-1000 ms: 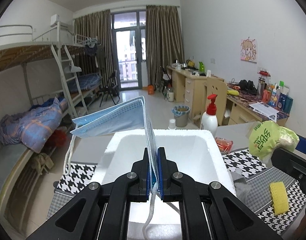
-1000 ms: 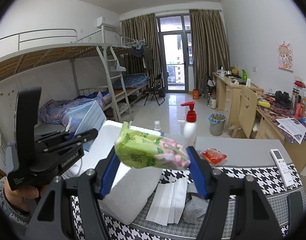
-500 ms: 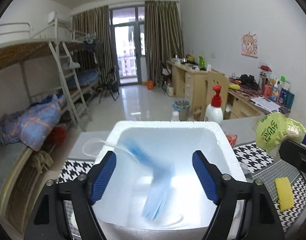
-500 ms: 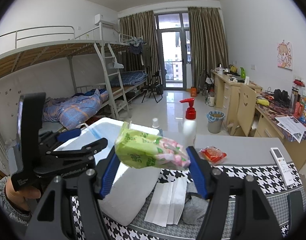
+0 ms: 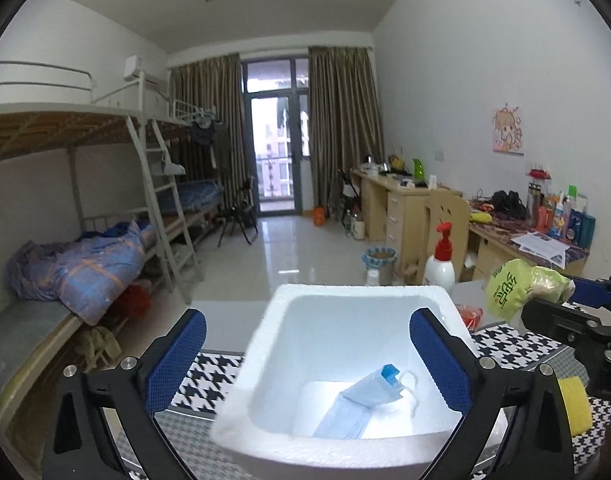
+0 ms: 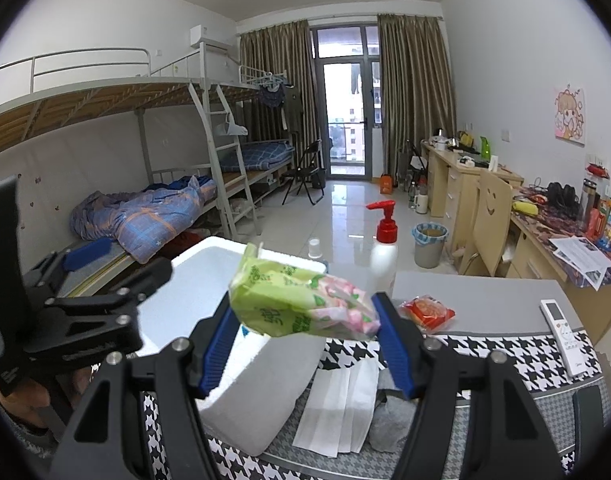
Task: Organize soft objects
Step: 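Lower the green snack pack into the foam box and open the right tool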
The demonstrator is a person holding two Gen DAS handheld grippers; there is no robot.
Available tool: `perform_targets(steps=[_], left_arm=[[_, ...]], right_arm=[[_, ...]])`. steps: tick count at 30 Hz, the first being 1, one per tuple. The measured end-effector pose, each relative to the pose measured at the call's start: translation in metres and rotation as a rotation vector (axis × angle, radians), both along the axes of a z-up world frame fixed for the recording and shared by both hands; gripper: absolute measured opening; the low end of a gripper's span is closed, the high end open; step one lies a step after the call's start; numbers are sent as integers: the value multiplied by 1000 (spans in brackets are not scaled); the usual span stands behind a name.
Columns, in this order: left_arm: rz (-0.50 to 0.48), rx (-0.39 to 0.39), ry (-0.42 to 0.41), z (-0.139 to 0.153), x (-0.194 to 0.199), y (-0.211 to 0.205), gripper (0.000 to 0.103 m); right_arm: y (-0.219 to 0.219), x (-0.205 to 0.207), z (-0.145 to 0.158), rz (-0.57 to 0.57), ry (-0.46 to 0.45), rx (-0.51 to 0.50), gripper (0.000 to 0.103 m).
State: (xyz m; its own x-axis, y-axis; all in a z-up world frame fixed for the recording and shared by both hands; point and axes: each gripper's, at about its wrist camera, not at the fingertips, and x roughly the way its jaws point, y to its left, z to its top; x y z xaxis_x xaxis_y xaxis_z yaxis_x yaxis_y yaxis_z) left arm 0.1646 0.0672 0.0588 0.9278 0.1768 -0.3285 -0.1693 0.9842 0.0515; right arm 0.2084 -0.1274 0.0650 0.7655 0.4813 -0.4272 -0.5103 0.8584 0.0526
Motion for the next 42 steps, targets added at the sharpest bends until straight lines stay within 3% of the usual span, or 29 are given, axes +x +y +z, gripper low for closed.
perform_targets(steps=[19, 42], left_arm=[[116, 35, -70, 2, -36, 23, 102], [151, 15, -35, -16, -49, 40, 102]], right_arm=[[38, 2, -2, 58, 4, -40, 70], [79, 16, -15, 109, 63, -95, 70]])
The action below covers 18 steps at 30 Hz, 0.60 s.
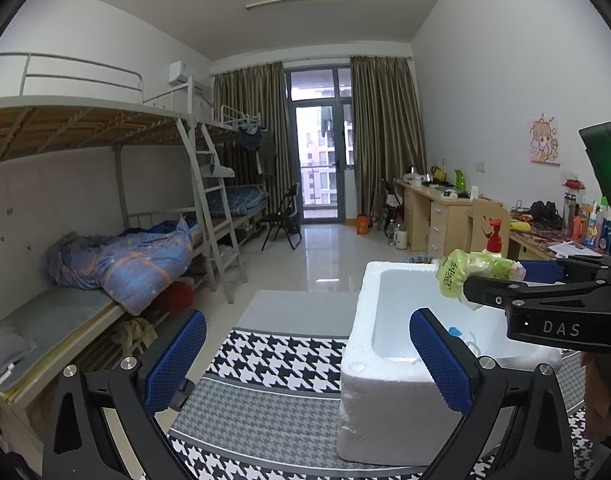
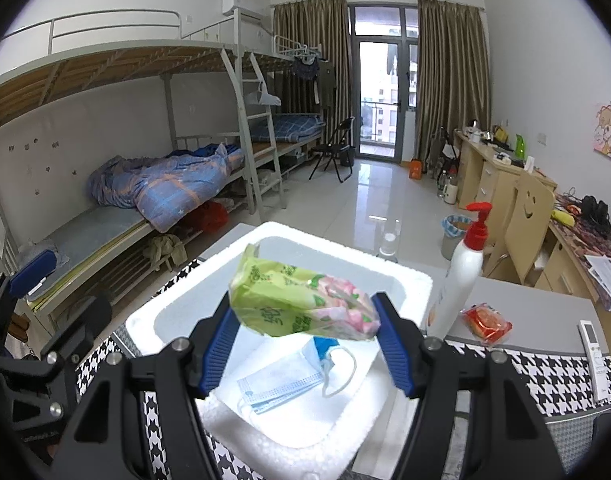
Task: Organize soft objects
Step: 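Lower the green snack pack into the foam box and open the right tool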
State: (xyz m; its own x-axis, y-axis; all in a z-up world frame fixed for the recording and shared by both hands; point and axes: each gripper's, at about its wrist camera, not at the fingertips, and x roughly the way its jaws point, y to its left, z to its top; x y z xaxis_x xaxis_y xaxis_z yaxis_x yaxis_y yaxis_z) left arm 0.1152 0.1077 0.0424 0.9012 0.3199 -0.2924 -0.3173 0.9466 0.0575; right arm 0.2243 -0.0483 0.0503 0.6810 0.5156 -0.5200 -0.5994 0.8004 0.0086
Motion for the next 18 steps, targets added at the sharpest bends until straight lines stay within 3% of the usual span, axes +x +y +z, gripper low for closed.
perform_targets(steps=[6, 8, 13, 18], left_arm=[[5, -10, 9, -3, 1, 4, 102], [4, -13, 13, -4, 1, 5, 102], [6, -17, 16, -4, 3, 8, 102], [6, -18, 15, -3, 4, 8, 102]], right_arm=[[5, 9, -6, 0, 44, -8, 73], [6, 10, -8, -1, 51, -15, 78], [11, 7, -8, 10, 41, -22, 88], [10, 1, -6, 22, 16, -27, 91]])
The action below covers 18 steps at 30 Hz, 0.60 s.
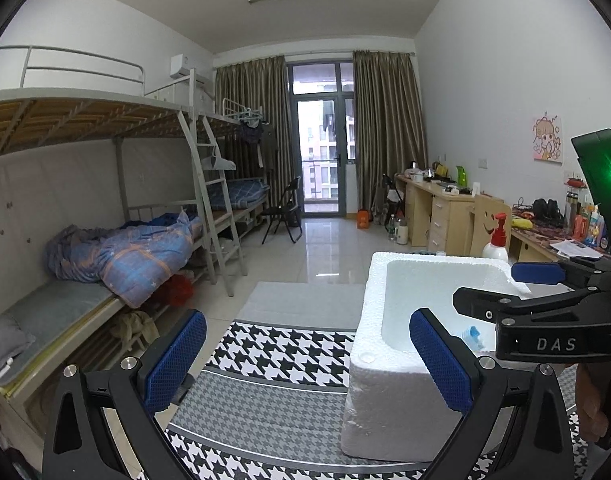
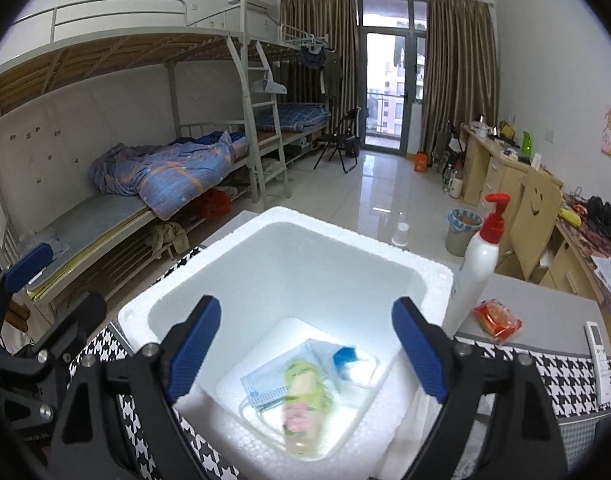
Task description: Organize soft objects
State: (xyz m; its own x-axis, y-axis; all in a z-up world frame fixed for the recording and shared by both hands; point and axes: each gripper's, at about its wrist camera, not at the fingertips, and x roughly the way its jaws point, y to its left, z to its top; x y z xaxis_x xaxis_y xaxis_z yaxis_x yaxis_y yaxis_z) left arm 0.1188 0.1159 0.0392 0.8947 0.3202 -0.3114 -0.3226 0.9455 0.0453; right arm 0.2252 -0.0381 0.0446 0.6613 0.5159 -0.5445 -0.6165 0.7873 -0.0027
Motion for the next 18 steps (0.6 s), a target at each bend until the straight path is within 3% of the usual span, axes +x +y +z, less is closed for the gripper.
perform_targets(steps=[14, 18], left_arm=[[-14, 4, -6, 1, -8, -7, 102], [-17, 4, -12, 2, -14, -13, 102]], right_arm=[[-26, -9, 11, -24, -21, 53, 92], [-34, -13, 12, -33, -38, 77, 97]])
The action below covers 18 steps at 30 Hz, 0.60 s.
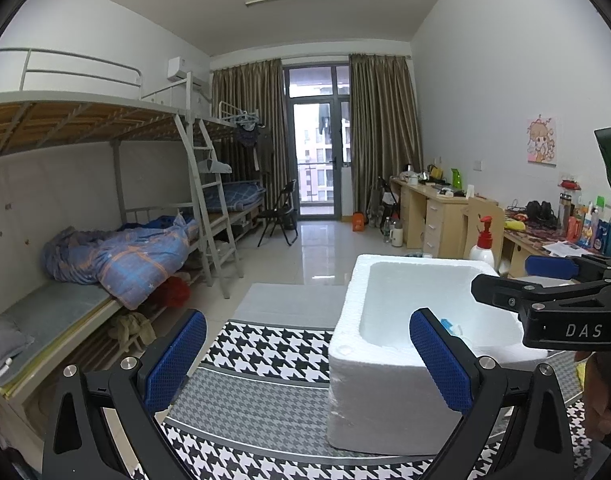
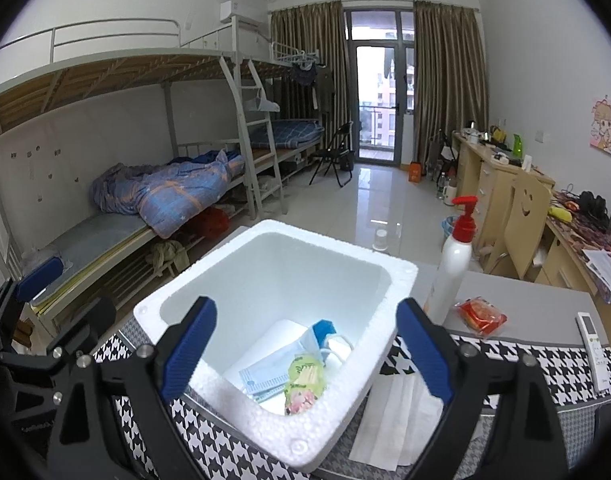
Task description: Organize soft objects
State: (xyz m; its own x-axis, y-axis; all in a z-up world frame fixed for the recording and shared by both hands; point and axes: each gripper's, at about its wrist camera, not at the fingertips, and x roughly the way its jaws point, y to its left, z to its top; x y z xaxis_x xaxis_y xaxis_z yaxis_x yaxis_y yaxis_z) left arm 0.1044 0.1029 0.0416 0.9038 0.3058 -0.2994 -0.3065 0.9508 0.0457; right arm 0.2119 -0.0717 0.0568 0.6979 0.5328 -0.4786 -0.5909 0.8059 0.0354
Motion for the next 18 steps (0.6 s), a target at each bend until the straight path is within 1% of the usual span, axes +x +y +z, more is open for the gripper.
perform_targets(steps=[11, 18], left_arm=[[-27, 5, -19, 7, -13, -19, 102], [-23, 12, -26, 9, -22, -27, 102]], right_arm=[[-22, -19, 3, -2, -32, 31, 97], [-31, -31, 0, 11, -51, 49, 97]])
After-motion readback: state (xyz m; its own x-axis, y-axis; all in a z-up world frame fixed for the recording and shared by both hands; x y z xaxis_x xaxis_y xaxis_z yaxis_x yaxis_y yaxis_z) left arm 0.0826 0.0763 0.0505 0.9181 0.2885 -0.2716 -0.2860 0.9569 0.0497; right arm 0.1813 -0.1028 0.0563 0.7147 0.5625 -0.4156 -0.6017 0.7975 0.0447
